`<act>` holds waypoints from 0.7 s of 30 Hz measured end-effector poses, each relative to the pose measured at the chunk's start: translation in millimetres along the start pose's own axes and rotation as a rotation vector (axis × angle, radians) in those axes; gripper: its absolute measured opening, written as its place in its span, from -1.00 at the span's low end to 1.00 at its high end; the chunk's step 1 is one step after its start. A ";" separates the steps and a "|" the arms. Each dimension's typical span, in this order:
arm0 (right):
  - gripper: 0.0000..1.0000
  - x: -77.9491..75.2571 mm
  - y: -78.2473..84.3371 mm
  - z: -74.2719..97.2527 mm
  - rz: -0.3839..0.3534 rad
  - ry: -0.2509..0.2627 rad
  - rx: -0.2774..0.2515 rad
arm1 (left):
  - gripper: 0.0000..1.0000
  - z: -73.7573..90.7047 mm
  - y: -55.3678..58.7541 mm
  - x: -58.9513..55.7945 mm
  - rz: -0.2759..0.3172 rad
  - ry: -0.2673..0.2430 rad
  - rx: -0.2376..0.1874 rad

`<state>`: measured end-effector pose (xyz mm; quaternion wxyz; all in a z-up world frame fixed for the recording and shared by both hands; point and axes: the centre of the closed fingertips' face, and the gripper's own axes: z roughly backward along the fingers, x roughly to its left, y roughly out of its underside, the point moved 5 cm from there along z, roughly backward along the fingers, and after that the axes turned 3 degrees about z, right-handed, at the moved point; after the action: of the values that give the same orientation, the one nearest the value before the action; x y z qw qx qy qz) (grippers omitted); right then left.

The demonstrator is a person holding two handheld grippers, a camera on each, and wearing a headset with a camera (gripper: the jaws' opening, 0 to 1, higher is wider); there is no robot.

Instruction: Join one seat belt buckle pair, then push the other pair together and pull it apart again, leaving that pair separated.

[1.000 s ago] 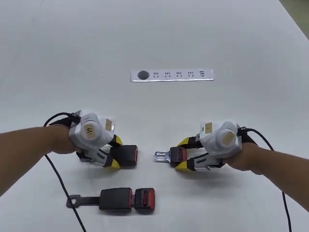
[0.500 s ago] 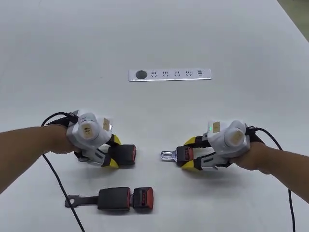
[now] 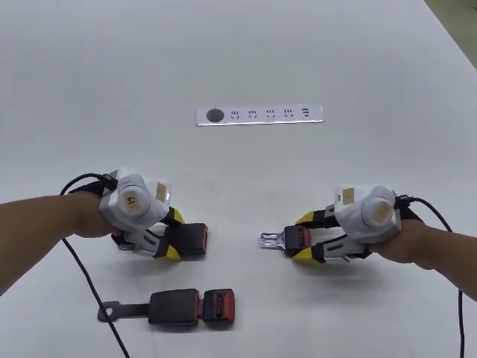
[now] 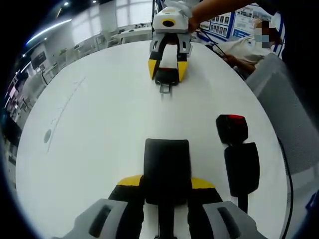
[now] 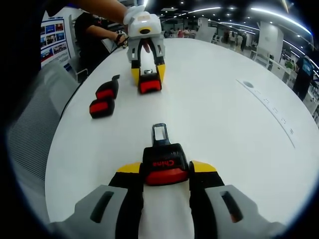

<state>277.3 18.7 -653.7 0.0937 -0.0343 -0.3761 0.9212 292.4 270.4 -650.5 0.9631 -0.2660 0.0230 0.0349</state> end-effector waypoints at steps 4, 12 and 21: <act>-0.31 -3.5 5.2 2.9 -0.003 0.001 0.003 | -0.32 0.5 -0.8 -0.4 0.001 0.000 0.000; -0.30 -5.3 13.3 9.6 -0.011 0.002 0.015 | -0.32 -0.2 1.1 1.6 0.002 0.001 0.001; -0.30 -4.1 17.1 12.4 -0.015 0.006 0.025 | -0.32 -0.4 1.6 2.3 0.004 0.002 0.006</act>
<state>277.1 -2.6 -656.8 0.1020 -0.0332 -0.3643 0.9251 294.5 271.7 -651.8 0.9638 -0.2631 0.0247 0.0362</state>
